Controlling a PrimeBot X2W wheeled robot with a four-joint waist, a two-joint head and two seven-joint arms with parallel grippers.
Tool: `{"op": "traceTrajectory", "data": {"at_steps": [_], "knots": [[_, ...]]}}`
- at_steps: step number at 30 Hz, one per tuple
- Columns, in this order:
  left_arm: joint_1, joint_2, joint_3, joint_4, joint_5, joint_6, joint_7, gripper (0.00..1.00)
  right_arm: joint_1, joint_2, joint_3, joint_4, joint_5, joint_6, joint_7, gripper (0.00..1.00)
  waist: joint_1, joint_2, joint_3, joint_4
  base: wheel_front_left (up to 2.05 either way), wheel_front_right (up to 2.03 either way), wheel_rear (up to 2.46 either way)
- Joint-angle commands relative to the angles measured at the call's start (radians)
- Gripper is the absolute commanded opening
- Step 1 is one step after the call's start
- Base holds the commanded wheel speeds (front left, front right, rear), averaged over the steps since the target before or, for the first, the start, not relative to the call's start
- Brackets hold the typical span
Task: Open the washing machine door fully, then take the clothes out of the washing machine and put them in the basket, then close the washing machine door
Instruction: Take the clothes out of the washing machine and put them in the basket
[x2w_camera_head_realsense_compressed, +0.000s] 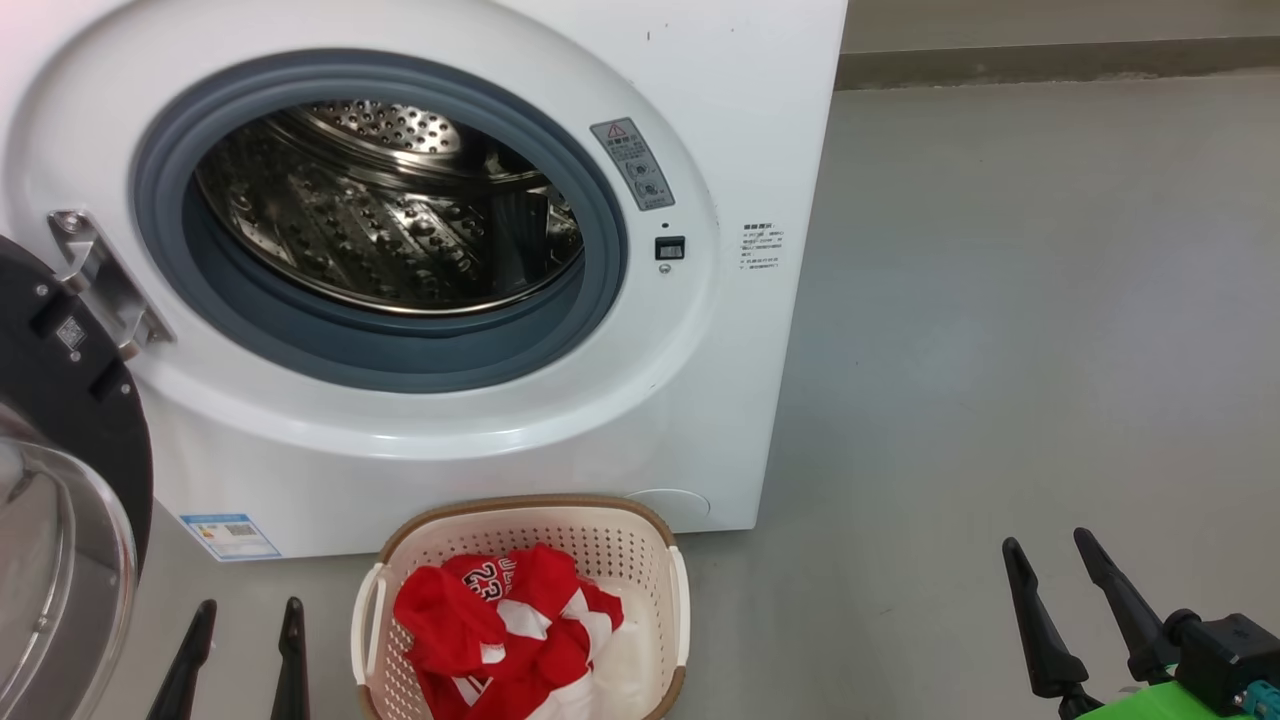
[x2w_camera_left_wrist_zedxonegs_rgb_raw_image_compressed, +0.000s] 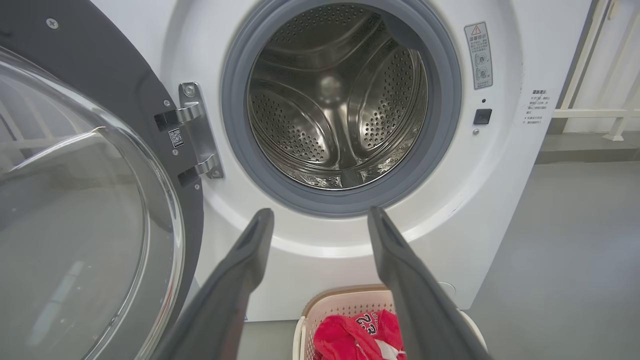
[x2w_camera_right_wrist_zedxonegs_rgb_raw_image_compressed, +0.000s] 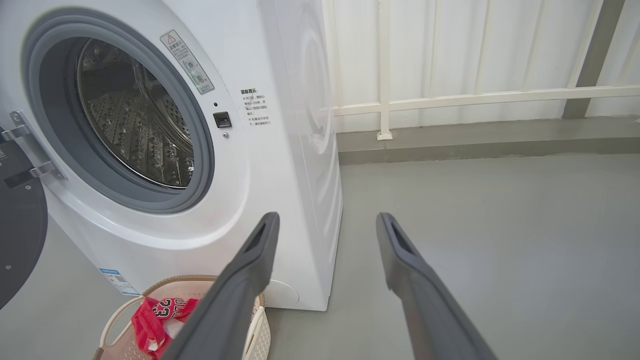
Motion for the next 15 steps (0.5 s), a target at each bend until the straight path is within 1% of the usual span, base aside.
{"op": "traceTrajectory", "data": {"at_steps": [1,15], "knots": [[-0.013,0.004,0.034,-0.029,-0.007,0.002,-0.005,1.00,0.002,-0.013,0.011,-0.028,0.006,0.006,-0.006,1.00,0.0000,0.0000,0.000,0.002,0.00,0.00,0.00],[-0.013,0.003,0.024,-0.037,-0.004,0.010,-0.005,1.00,0.001,-0.011,0.010,-0.027,0.004,0.006,-0.006,1.00,0.0000,0.0000,0.002,0.001,0.00,0.00,0.00]]}}
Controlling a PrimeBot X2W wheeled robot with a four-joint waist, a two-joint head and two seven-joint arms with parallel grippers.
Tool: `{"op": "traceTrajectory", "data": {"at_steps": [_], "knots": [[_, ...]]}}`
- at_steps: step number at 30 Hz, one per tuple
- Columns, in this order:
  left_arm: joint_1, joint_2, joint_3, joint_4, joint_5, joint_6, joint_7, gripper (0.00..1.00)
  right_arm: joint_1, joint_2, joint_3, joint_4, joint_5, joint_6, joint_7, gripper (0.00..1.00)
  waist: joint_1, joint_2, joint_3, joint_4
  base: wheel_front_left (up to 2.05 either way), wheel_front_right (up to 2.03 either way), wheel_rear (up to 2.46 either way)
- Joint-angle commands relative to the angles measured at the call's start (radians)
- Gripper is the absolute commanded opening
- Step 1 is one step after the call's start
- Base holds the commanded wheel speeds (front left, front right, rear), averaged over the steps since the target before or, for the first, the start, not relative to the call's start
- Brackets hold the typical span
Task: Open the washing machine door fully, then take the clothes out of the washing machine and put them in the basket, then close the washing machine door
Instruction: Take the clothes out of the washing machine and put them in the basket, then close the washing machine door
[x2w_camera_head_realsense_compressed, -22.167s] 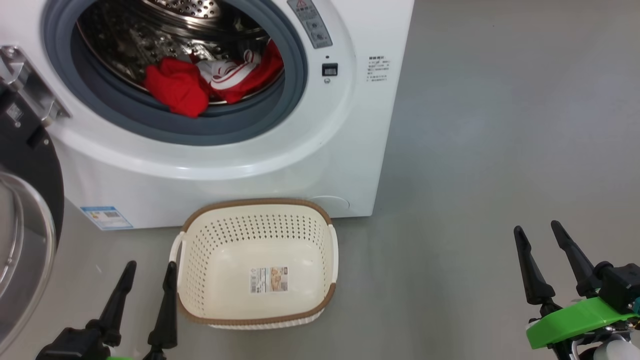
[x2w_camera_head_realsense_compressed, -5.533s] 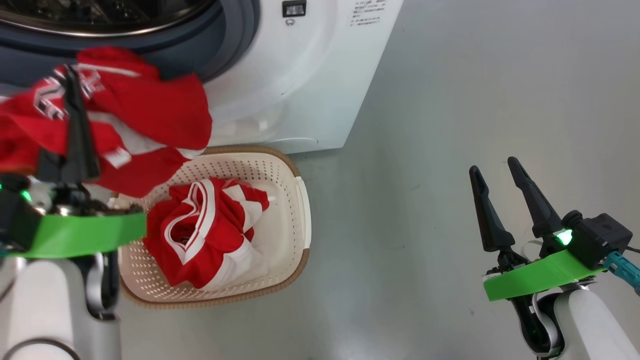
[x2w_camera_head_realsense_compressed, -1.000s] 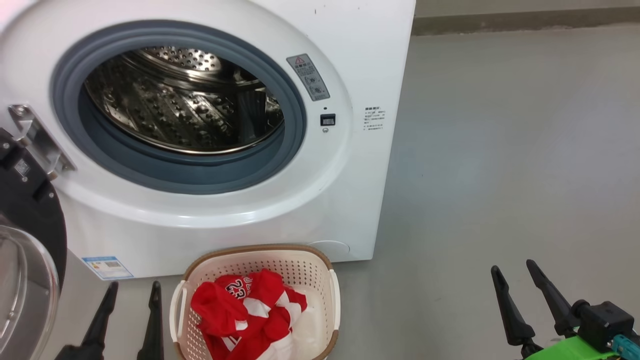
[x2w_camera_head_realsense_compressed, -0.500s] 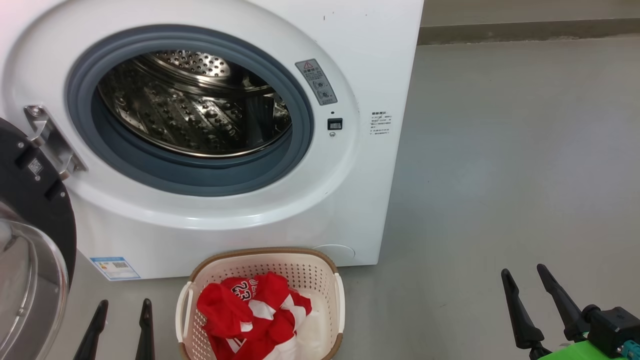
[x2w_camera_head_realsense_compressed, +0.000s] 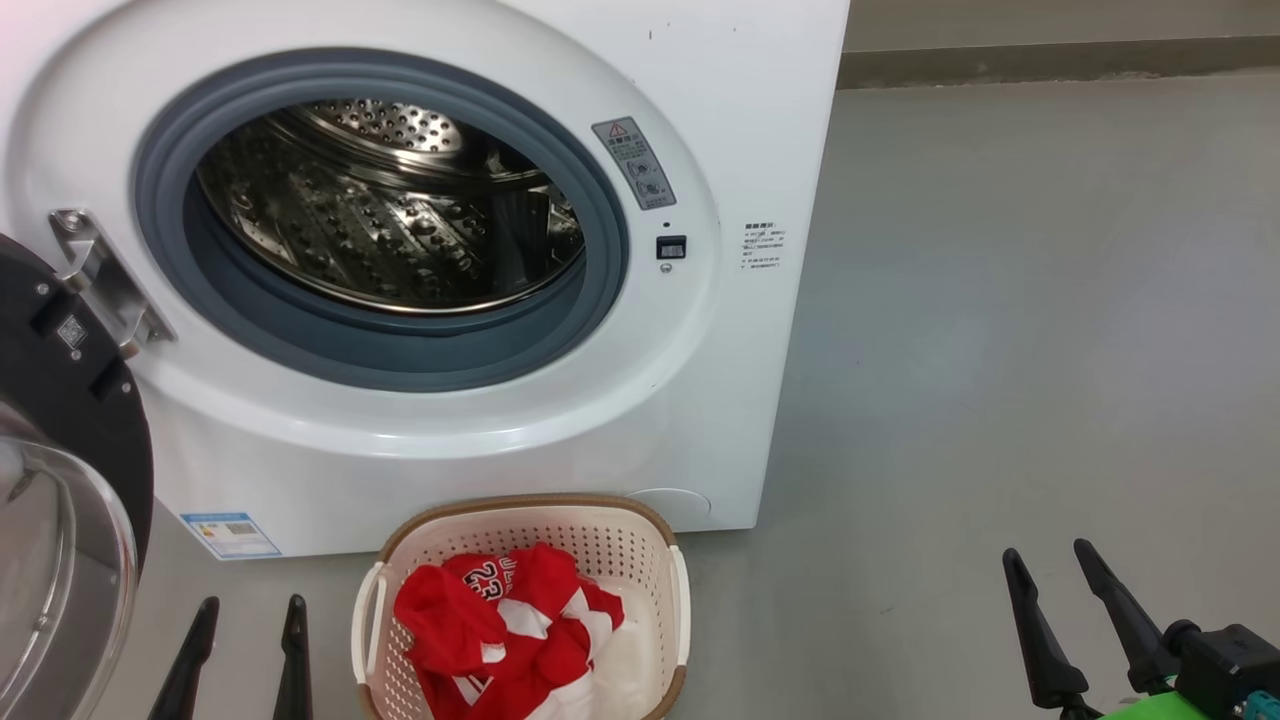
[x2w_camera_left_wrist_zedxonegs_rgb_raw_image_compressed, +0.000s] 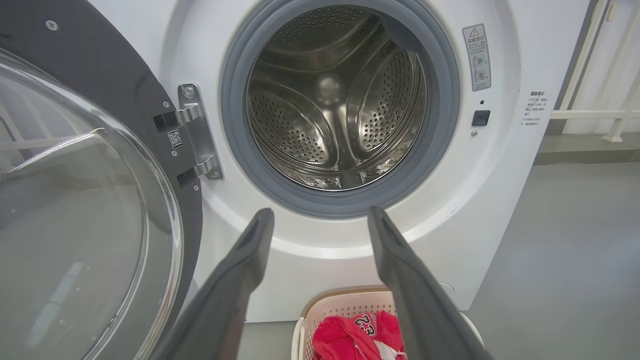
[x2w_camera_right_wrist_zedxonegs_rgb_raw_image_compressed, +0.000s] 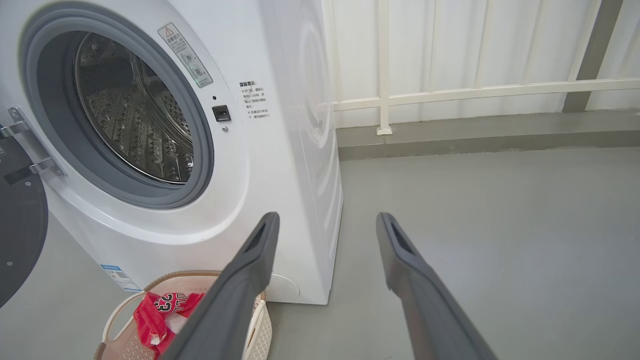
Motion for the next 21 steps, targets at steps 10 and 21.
{"op": "traceTrajectory", "data": {"at_steps": [10,21], "knots": [[-0.014,0.004,0.023,-0.031,0.002,0.010,-0.005,1.00,-0.014,-0.013,0.010,-0.023,0.003,0.006,-0.006,1.00,0.0000,0.0000,-0.001,0.002,0.00,0.00,0.00],[-0.016,0.004,0.019,-0.027,0.016,0.018,-0.005,1.00,-0.014,-0.010,0.009,-0.022,0.002,0.006,-0.006,1.00,0.0000,0.0000,-0.002,0.002,-0.36,0.36,0.00]]}}
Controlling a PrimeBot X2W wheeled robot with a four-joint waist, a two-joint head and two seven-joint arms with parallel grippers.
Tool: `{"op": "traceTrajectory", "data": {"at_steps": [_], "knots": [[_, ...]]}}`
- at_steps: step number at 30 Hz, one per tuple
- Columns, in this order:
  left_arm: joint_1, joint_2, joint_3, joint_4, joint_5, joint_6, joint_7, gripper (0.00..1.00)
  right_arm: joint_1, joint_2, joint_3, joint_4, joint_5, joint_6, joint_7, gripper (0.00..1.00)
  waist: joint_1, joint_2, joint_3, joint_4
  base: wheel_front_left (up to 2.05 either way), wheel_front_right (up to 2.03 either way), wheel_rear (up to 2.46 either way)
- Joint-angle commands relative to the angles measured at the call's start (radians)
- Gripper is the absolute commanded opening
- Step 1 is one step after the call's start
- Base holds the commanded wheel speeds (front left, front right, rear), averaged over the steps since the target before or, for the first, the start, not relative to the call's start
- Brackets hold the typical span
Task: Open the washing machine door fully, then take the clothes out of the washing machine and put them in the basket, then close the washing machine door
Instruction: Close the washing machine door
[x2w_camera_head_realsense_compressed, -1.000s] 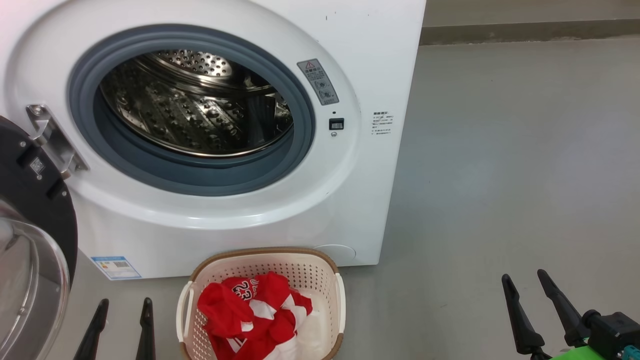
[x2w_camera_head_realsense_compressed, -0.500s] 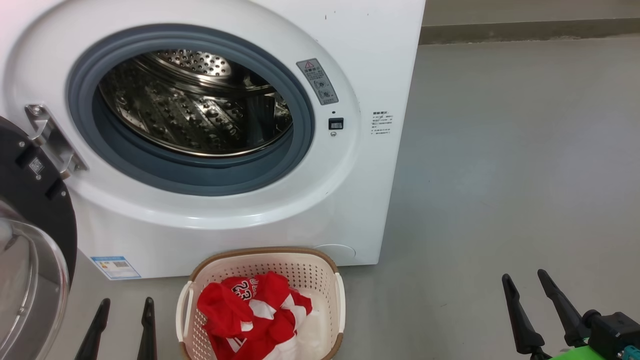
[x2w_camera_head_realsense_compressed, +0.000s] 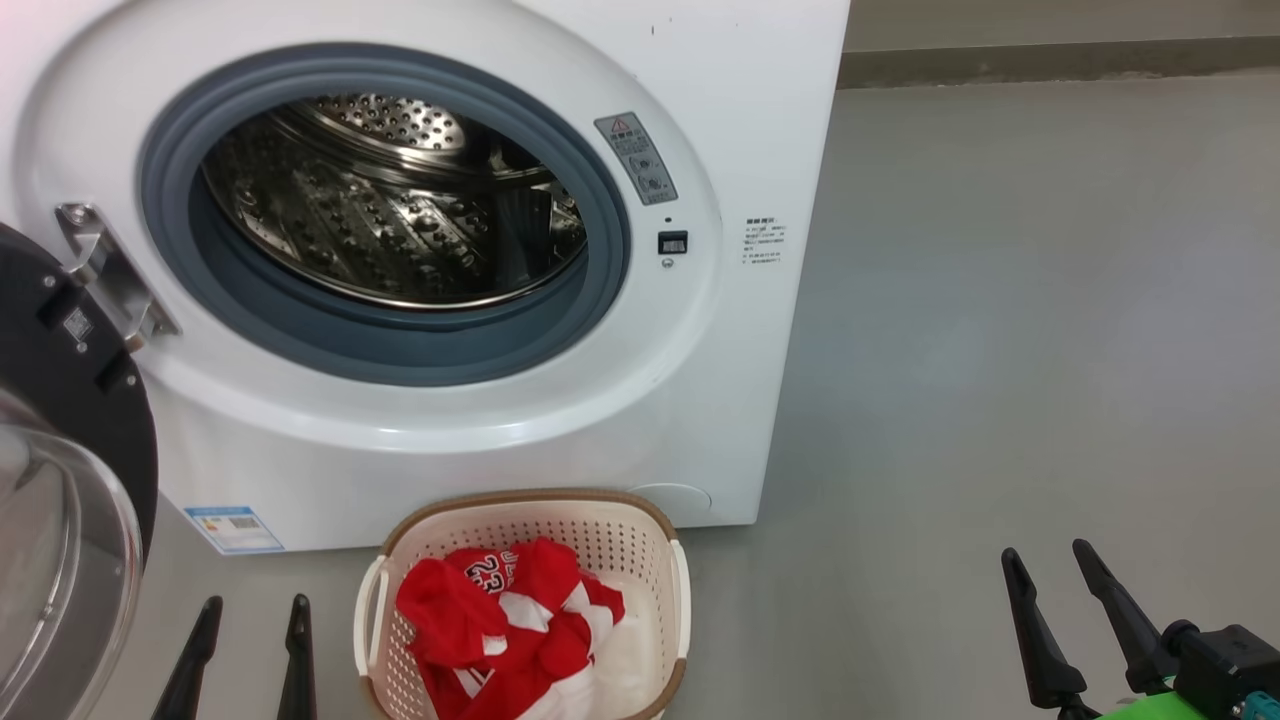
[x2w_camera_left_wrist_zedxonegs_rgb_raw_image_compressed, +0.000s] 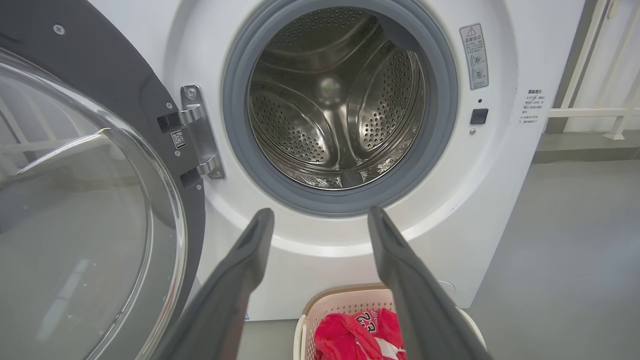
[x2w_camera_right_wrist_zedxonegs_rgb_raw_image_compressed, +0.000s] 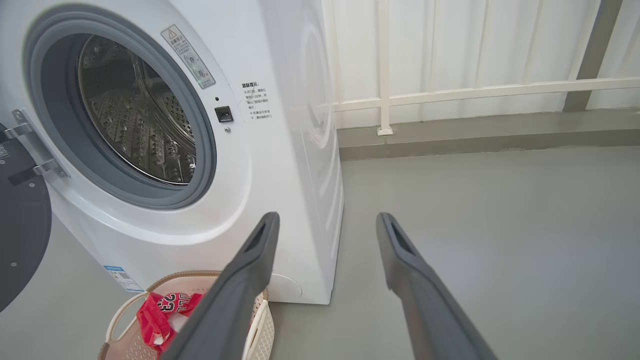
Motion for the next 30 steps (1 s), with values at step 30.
{"op": "traceTrajectory", "data": {"at_steps": [30], "knots": [[-0.019,0.005,0.028,-0.030,0.009,-0.008,-0.005,1.00,-0.015,-0.010,0.015,-0.024,0.001,0.006,-0.006,1.00,0.0000,0.0000,0.006,0.002,-0.80,0.80,0.00]]}}
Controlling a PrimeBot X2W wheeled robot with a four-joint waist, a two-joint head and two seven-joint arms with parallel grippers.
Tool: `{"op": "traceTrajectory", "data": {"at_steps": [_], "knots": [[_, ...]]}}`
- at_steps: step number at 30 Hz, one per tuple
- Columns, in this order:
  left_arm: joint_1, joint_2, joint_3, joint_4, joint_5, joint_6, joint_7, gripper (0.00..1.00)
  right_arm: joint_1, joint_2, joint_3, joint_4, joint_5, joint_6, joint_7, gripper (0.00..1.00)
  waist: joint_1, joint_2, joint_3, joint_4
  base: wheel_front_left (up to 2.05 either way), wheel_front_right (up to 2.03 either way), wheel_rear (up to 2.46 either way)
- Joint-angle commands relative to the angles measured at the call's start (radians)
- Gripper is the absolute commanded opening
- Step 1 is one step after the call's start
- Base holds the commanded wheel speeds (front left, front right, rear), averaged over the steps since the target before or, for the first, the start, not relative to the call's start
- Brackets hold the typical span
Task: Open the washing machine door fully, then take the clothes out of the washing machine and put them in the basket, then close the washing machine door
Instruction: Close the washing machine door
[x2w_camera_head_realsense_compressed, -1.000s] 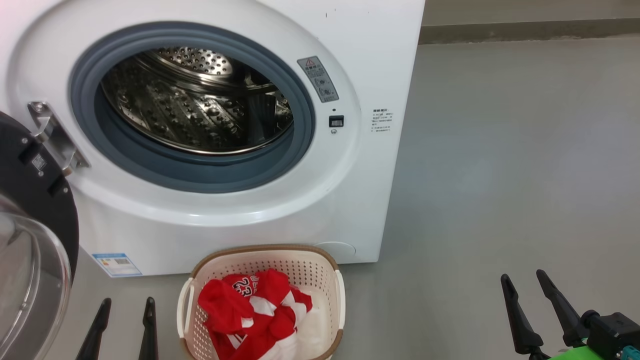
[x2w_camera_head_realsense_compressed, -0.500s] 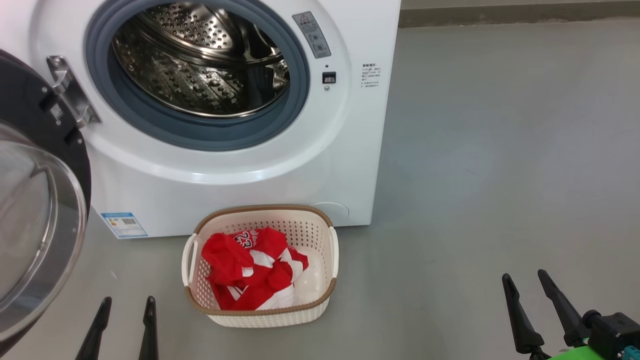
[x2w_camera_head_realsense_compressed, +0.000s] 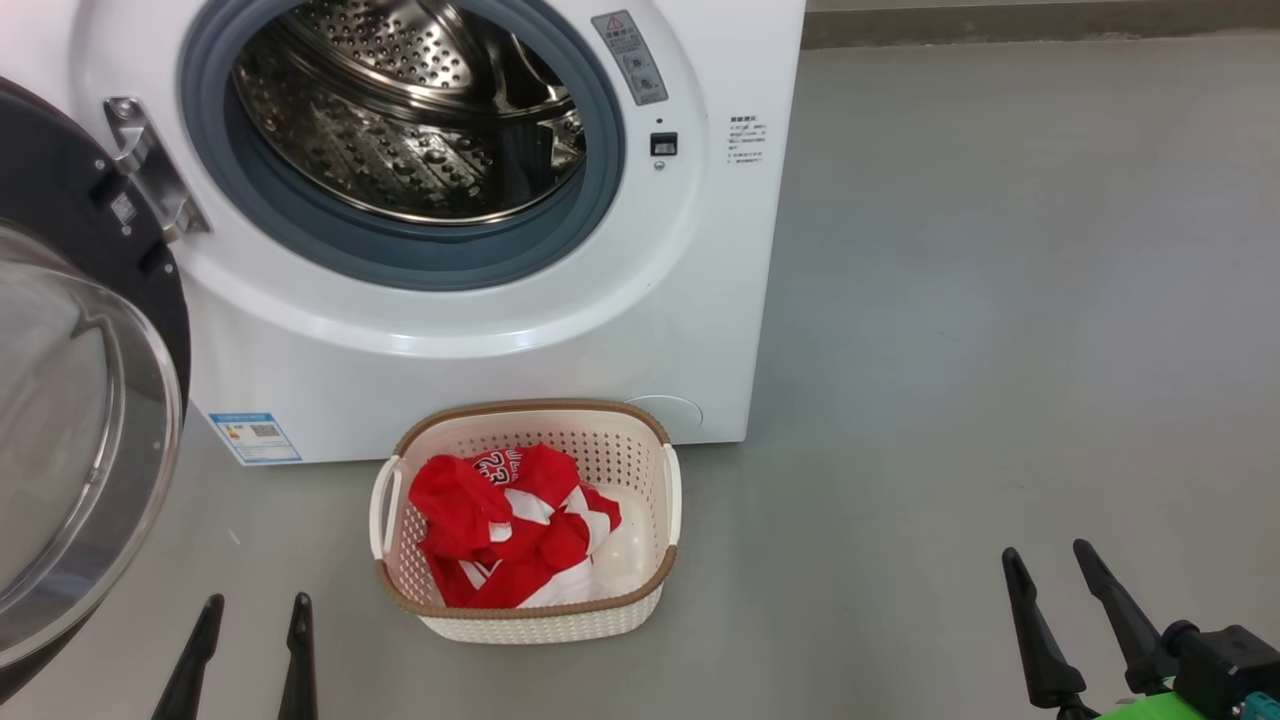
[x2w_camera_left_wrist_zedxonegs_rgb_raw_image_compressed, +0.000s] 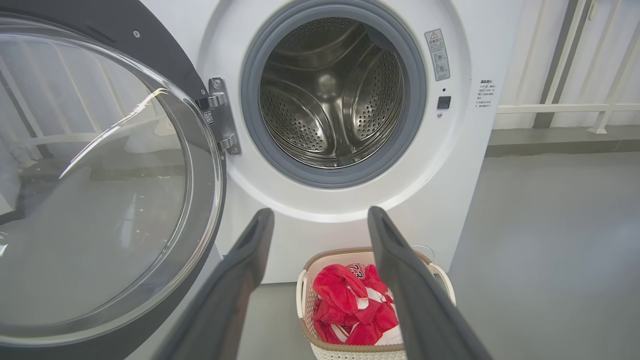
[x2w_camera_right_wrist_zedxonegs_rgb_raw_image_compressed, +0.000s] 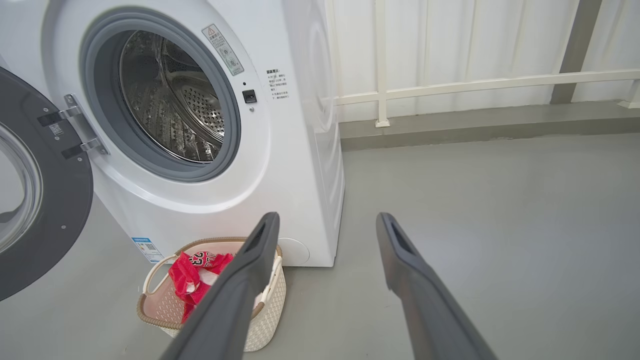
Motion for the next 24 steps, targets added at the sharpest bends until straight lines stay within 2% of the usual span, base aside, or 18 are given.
{"op": "traceTrajectory", "data": {"at_steps": [1,12,24], "knots": [[-0.019,0.005,0.029,-0.023,0.005,-0.005,-0.005,1.00,-0.017,-0.016,0.028,-0.023,0.001,0.006,-0.006,1.00,0.0000,-0.0001,0.000,0.004,0.00,0.00,0.00],[-0.016,0.005,0.012,-0.015,-0.025,0.010,-0.005,1.00,-0.035,-0.028,0.059,-0.015,0.001,0.006,-0.006,1.00,0.0000,-0.0001,-0.008,0.079,0.00,0.00,0.00],[0.016,0.005,-0.007,-0.012,-0.070,0.049,-0.005,1.00,-0.048,-0.047,0.107,0.000,0.007,0.006,-0.006,1.00,0.0000,-0.0001,-0.026,0.250,0.00,0.00,0.00]]}}
